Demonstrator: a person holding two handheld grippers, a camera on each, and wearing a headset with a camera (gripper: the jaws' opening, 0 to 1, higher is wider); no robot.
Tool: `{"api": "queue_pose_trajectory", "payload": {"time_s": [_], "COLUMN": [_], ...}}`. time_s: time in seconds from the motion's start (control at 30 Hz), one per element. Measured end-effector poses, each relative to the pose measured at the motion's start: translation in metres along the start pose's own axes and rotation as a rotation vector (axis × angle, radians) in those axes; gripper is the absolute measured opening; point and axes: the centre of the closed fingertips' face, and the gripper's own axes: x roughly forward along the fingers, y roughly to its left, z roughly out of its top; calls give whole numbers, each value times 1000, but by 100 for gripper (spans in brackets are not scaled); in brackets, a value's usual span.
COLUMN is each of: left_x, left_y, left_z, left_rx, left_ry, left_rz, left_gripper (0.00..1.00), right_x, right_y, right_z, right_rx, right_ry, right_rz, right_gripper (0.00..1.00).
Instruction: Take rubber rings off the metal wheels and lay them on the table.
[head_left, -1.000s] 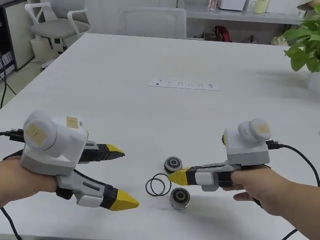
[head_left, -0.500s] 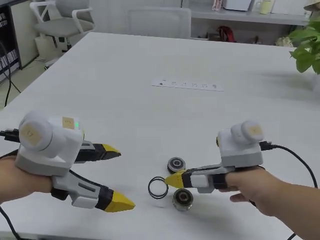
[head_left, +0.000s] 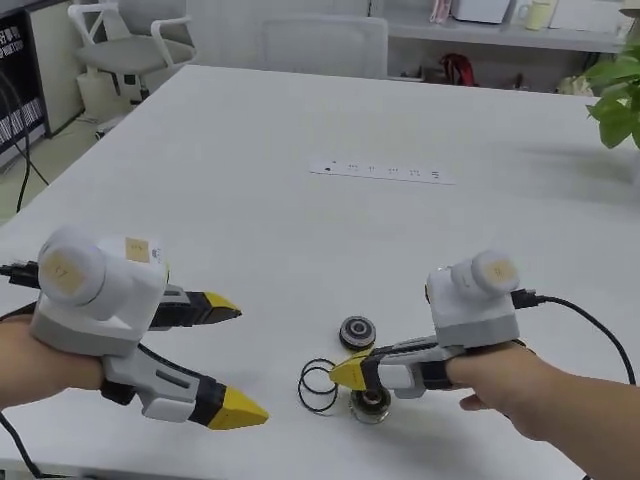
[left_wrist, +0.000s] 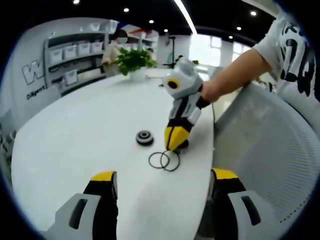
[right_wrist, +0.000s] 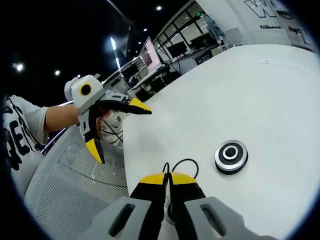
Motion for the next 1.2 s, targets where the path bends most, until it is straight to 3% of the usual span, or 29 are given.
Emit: {"api": "queue_pose_trajectory", "payload": {"time_s": [0.37,0.67,0.9,1.2], "left_x": [0,0,1,4], "left_y": [-4,-5,-6,-1], "left_z": [-3,-5,-5,1], "left_rx": [-2,-3,-4,-4], "left_ry": [11,17,21,19], "left_rz": [-7,-10,-16,-21], "left_gripper": [77,77,76,75], "right_x": [0,-1,-4,-15], "right_y": [-4,-6,-6,-9], "right_z": [-5,-5,-3,9], "right_rx": [-63,-89,-84,-71], "right_ry": [22,27,14,-41], "right_rz": [-32,-46,-47,-54], "right_gripper": [1,7,12,14]}}
